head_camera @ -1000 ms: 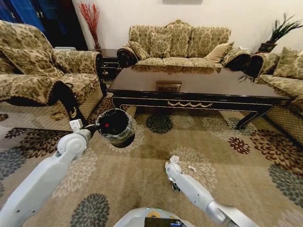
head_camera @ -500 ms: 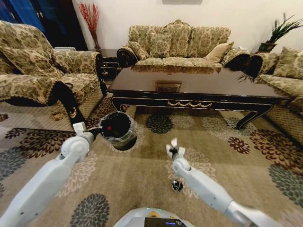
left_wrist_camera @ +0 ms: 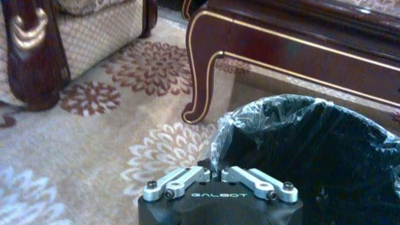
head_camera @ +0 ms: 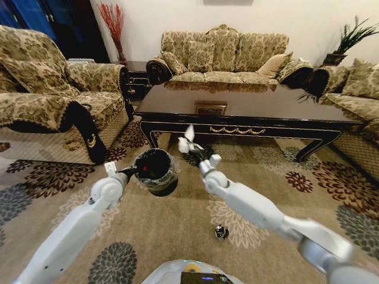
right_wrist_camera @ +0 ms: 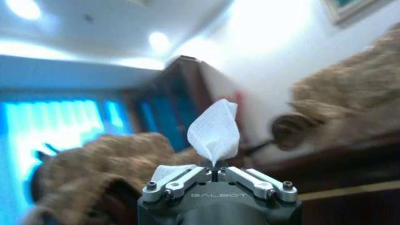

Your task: Move to the front of the table and pick up the trash from the floor, then place it into the trash bin.

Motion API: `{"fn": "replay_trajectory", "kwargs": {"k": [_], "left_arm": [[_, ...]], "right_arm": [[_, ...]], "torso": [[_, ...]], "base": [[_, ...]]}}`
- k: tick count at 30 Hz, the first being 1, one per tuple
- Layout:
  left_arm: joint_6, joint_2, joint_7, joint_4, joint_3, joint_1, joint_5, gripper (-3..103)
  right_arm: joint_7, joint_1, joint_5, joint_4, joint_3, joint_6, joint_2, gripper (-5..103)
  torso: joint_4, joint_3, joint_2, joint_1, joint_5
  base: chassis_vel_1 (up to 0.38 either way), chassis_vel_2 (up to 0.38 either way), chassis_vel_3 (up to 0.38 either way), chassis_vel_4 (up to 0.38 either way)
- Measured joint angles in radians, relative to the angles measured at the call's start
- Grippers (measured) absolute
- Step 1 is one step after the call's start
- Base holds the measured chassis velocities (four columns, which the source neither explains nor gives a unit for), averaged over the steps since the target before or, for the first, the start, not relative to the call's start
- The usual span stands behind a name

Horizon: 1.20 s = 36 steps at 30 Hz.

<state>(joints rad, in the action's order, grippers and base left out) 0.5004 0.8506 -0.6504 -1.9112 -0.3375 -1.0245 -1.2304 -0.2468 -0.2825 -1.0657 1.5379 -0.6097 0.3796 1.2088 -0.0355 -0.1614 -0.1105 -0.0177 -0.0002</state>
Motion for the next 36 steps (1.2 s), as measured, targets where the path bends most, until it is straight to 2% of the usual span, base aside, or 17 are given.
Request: {"fn": "replay_trajectory", "kwargs": {"k": [1,2,11,12,13,16,17,20,22,25,26,29,31,34,35,36], "left_arm": [[-0.001,0.016,0.001,0.023,0.009,0.018,-0.001,3],[-0.001,0.017,0.001,0.027,0.009,0.021,-0.001,3],[-0.001,0.016,0.003,0.026,0.002,0.033,-0.009,3],[-0.001,0.016,0.003,0.022,0.002,0.033,-0.01,3],[-0.001,0.016,0.003,0.022,0.002,0.033,-0.01,3],[-0.001,0.012,0.004,0.009,0.0,0.03,-0.01,3],[-0.001,0.012,0.004,0.009,0.0,0.03,-0.01,3],[-0.001,0.001,0.004,0.003,-0.007,0.025,-0.011,3],[-0.001,-0.005,0.004,0.001,-0.009,0.023,-0.011,3],[-0.001,-0.018,0.004,-0.005,-0.017,0.021,-0.016,3],[-0.001,-0.018,0.004,-0.005,-0.017,0.021,-0.016,3],[-0.001,-0.027,0.004,-0.01,-0.021,0.017,-0.017,3],[-0.001,-0.03,0.004,-0.012,-0.023,0.015,-0.018,3],[-0.001,-0.035,0.004,-0.017,-0.027,0.011,-0.019,3],[-0.001,-0.035,0.004,-0.017,-0.027,0.011,-0.019,3],[-0.001,-0.037,0.004,-0.019,-0.028,0.01,-0.019,3]], "right_arm": [[0.006,0.033,-0.004,-0.008,-0.045,0.01,0.058,0],[0.008,0.039,-0.004,-0.013,-0.066,0.01,0.075,0],[0.007,0.024,0.041,-0.052,-0.143,0.009,0.099,0],[0.006,0.021,0.046,-0.057,-0.144,0.009,0.098,5],[0.006,0.021,0.046,-0.057,-0.144,0.009,0.098,5],[0.005,0.014,0.064,-0.071,-0.145,0.012,0.094,21],[0.005,0.014,0.064,-0.071,-0.145,0.012,0.094,21],[0.004,0.009,0.074,-0.082,-0.144,0.022,0.092,37],[0.003,0.006,0.078,-0.082,-0.144,0.023,0.091,37],[0.002,-0.005,0.091,-0.081,-0.142,0.029,0.084,54],[0.002,-0.005,0.091,-0.081,-0.142,0.029,0.084,54],[0.0,-0.018,0.101,-0.074,-0.139,0.035,0.074,70],[-0.001,-0.022,0.104,-0.071,-0.139,0.037,0.07,70],[-0.002,-0.028,0.109,-0.064,-0.137,0.041,0.06,86],[-0.002,-0.028,0.109,-0.064,-0.137,0.041,0.06,86],[-0.002,-0.029,0.111,-0.062,-0.135,0.044,0.058,91]], "torso": [[0.0003,0.0,0.0,0.0,-0.0003],[0.0004,0.0,0.0,0.0,0.0001],[0.0006,0.0,0.0,0.0,0.0002],[0.0006,0.0,0.0,0.0,0.0002],[0.0006,0.0,0.0,0.0,0.0002],[0.0007,0.0,0.0,0.0,0.0003],[0.0007,0.0,0.0,0.0,0.0003],[0.0006,0.0,0.0,0.0,0.0002],[0.0004,0.0,0.0,0.0,0.0002],[0.0004,0.0,0.0,0.0,0.0003],[0.0004,0.0,0.0,0.0,0.0003],[0.0005,0.0,0.0,0.0,0.0002],[0.0005,0.0,0.0,0.0,0.0003],[0.0005,0.0,0.0,0.0,0.0003],[0.0005,0.0,0.0,0.0,0.0003],[0.0005,0.0,0.0,0.0,0.0003]], "base": [[0.0,0.0,0.0,0.0],[0.0,0.0,0.0,0.0],[0.0,0.0,0.0,0.0],[0.0,0.0,0.0,0.0],[0.0,0.0,0.0,0.0],[0.0,0.0,0.0,0.0],[0.0,0.0,0.0,0.0],[0.0,0.0,0.0,0.0],[0.0,0.0,0.0,0.0],[0.0,0.0,0.0,0.0],[0.0,0.0,0.0,0.0],[0.0,0.0,0.0,0.0],[0.0,0.0,0.0,0.0],[0.0,0.0,0.0,0.0],[0.0,0.0,0.0,0.0],[0.0,0.0,0.0,0.0]]}}
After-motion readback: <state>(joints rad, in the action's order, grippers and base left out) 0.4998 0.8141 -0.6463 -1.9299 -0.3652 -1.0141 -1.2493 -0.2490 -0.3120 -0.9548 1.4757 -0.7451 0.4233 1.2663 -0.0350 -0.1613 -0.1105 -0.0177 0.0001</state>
